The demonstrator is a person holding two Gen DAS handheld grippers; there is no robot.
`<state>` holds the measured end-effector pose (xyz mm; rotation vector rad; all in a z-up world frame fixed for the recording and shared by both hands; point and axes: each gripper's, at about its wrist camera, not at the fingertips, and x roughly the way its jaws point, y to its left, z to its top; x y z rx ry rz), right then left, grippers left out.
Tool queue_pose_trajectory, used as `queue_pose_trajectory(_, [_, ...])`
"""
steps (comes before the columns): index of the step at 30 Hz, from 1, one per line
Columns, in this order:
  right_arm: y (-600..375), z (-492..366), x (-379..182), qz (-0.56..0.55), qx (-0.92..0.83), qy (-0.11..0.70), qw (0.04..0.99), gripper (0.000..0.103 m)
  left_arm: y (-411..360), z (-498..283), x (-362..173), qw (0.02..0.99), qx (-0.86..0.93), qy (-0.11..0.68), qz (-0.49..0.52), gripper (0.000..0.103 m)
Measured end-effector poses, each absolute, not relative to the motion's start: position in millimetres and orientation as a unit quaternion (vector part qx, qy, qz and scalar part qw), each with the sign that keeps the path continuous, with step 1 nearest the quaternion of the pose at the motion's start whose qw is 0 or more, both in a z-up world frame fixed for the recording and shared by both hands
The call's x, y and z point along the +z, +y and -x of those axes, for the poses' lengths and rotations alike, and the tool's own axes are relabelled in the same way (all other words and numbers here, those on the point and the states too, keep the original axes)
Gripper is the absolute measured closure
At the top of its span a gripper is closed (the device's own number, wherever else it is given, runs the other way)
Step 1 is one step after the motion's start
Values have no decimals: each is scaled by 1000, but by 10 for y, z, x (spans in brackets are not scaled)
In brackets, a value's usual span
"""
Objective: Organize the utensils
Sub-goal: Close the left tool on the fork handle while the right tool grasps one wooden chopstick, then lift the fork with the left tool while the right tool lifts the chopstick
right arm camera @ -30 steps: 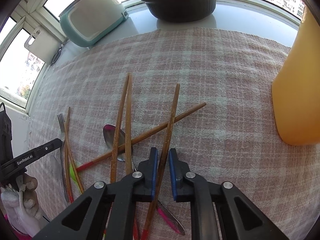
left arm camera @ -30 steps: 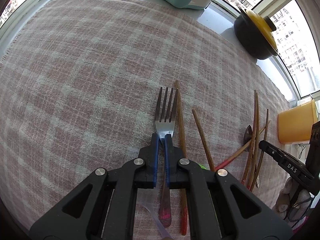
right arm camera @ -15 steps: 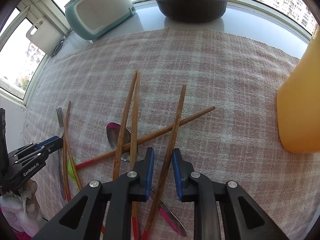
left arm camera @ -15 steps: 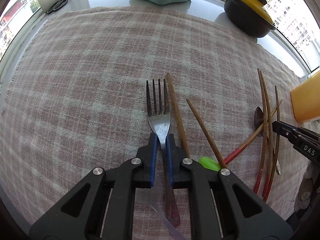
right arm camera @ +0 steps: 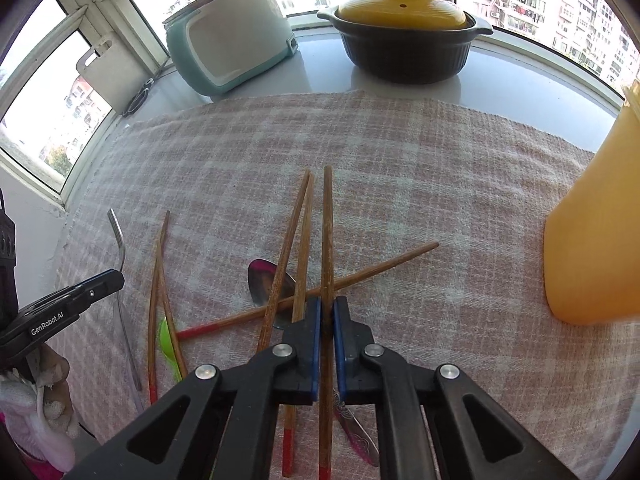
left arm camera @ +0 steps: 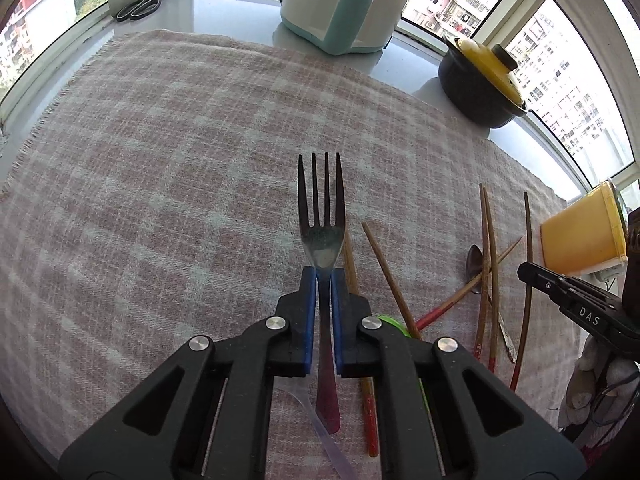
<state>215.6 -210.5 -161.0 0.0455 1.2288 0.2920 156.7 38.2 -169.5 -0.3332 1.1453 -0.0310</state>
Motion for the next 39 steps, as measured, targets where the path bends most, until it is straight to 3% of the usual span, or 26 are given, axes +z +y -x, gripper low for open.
queue_pose_trajectory(16, [-2149, -1910, -1166, -36, 121, 519, 845, 100, 186, -1453, -1174, 864, -61, 484, 122, 103])
queue_pose_trajectory(22, [-2194, -1855, -1108, -43, 111, 510, 852, 100, 261, -1663, -1329, 836, -72, 528, 131, 103])
queue_pose_trajectory(23, [-2207, -1853, -1114, -47, 110, 511, 851, 100, 279, -1715, -1394, 823, -74, 548, 131, 100])
queue_pose_trajectory(25, [-2232, -1843, -1128, -53, 109, 513, 850, 100, 307, -1805, -1537, 800, -82, 579, 131, 73])
queue_pose_trajectory(26, [-2247, -1835, -1137, -54, 108, 513, 850, 100, 327, -1835, -1582, 798, -75, 584, 127, 70])
queue_pose_trajectory(39, [-2456, -1836, -1144, -68, 93, 513, 851, 100, 378, -2071, -2025, 766, -20, 632, 115, 69])
